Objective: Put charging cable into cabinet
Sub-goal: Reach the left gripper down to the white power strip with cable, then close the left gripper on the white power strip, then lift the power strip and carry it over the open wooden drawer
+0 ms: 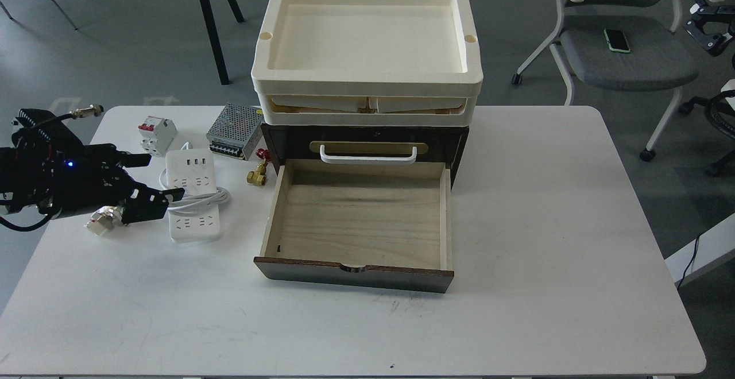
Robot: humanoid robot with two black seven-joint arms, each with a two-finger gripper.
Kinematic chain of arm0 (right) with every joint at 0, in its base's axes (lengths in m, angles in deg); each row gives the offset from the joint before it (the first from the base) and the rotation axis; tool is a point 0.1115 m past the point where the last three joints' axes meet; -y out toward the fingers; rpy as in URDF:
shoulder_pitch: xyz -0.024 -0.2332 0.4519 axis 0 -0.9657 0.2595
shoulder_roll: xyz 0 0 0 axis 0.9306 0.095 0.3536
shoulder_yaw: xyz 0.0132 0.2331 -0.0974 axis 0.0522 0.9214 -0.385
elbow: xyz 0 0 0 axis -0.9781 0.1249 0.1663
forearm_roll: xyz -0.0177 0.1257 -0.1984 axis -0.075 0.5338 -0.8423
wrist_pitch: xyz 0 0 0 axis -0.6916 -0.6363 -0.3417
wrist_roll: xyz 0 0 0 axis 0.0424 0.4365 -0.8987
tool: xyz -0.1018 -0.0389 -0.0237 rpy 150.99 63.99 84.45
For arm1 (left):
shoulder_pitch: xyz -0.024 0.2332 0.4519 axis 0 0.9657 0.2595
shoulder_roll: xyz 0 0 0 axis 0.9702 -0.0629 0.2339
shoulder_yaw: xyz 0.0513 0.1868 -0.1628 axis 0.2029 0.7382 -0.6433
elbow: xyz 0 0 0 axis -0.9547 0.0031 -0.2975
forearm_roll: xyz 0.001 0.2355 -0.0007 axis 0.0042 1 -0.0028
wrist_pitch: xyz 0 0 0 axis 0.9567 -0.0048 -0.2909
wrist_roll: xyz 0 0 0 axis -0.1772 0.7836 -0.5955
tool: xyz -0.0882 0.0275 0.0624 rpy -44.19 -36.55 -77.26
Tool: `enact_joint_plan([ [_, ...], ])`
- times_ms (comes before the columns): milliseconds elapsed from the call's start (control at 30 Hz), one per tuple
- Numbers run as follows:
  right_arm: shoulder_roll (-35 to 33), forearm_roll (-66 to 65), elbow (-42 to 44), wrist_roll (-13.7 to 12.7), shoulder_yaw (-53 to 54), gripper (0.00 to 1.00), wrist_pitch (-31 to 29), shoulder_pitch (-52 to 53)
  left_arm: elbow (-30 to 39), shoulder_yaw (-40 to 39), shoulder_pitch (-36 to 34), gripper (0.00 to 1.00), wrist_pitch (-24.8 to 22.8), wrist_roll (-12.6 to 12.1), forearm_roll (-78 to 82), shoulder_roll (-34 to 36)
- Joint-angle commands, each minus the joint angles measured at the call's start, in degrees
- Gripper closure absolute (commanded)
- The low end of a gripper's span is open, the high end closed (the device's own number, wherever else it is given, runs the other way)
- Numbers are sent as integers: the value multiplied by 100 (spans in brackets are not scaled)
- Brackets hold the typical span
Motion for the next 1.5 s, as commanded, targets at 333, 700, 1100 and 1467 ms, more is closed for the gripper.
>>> enact_joint_plan([
  [333, 35, -4, 9, 0, 26, 0, 0, -205, -1298, 152, -242, 14, 45, -1, 560, -1352],
  [700, 0, -4, 17, 0, 26, 0, 0, -267, -1993, 706, -401, 26, 150, -1, 560, -1704],
  [1100, 0, -4, 9, 0, 35, 0, 0, -328, -3021, 1277, -603, 43, 510, -1, 560, -2197],
  [1467, 9, -4, 9, 0, 35, 0, 0, -425, -3012, 1295, -568, 96, 748, -1, 560, -2214],
])
